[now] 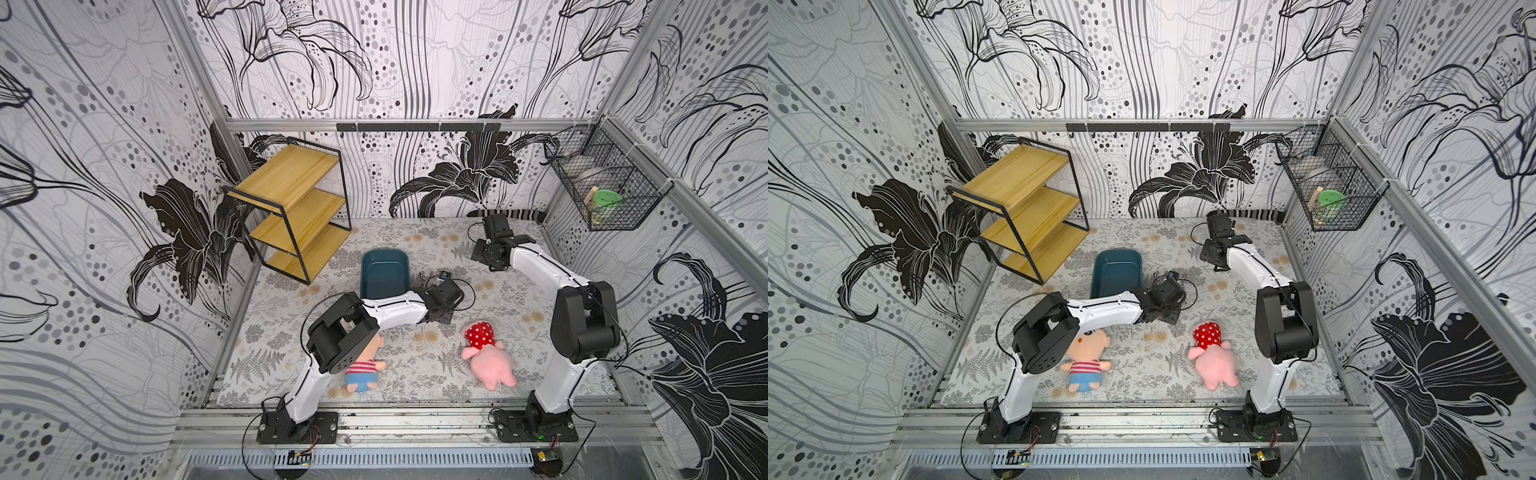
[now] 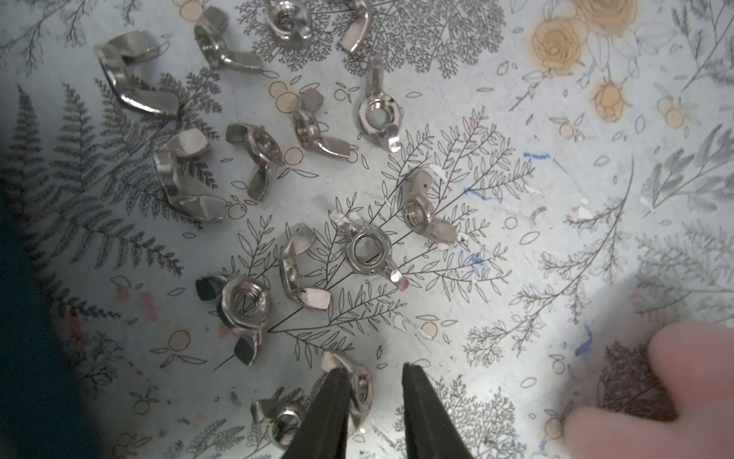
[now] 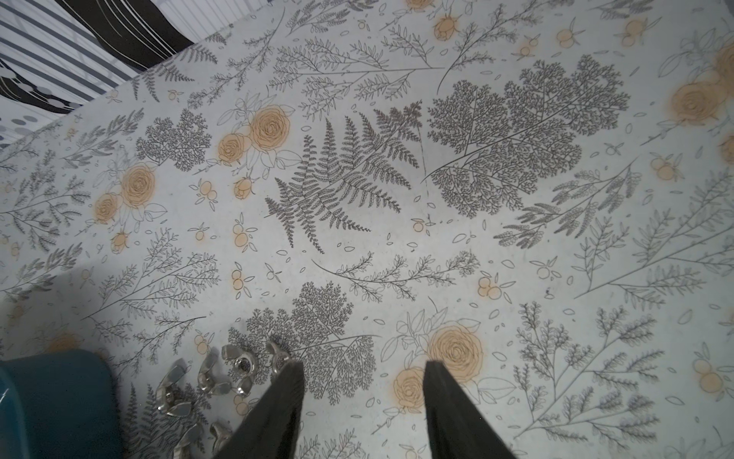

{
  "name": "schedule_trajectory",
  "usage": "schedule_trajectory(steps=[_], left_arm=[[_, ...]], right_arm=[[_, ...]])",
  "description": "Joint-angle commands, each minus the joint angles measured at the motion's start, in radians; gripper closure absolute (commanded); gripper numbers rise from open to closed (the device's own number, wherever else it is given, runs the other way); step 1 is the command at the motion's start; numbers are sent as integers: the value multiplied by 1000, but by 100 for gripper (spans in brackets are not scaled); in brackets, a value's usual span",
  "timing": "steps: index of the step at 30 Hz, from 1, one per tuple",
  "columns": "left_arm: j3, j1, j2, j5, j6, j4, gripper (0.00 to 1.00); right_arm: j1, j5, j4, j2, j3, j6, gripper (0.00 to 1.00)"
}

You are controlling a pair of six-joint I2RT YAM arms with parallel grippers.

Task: Take out the wing nut from the storage box
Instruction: Place the wing nut at the center of the board, then reset both arms

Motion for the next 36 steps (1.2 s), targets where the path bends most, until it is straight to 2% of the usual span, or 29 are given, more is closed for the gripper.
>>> schedule_trajectory(steps=[1, 6, 10, 14, 19, 21, 22, 24, 30, 32, 34, 36], left_arm=[[1, 10, -84, -22, -7, 49, 63], [21, 29, -190, -23, 6, 53, 55], [10, 67, -277, -25, 11, 54, 53], [-54, 145, -408, -51, 11, 72, 50], [-164, 288, -597, -88, 23, 87, 47], [-216, 356, -670, -95, 32, 90, 40], [-250, 393, -710, -101, 37, 91, 29], [-319, 463, -784, -122, 53, 97, 2], [-529, 639, -975, -211, 95, 134, 3], [-600, 700, -1013, -230, 94, 175, 3], [-673, 753, -1031, -245, 96, 235, 3], [-741, 799, -1034, -255, 98, 302, 3]], right_arm=[[-6, 4, -1, -36, -9, -31, 46], [-5, -4, -8, -42, -3, -57, 44], [-6, -9, -10, -64, -4, -95, 43], [-26, -28, -7, -108, -21, -121, 42], [-59, -15, -2, -153, -60, -158, 41], [-68, 2, 17, -217, -95, -188, 40], [-71, 15, 31, -240, -116, -199, 39], [-77, 46, 77, -301, -192, -226, 38], [-83, 198, 282, -501, -511, -269, 38], [-83, 283, 391, -560, -631, -288, 37], [-83, 328, 473, -579, -709, -328, 37], [-83, 321, 577, -569, -774, -385, 37]])
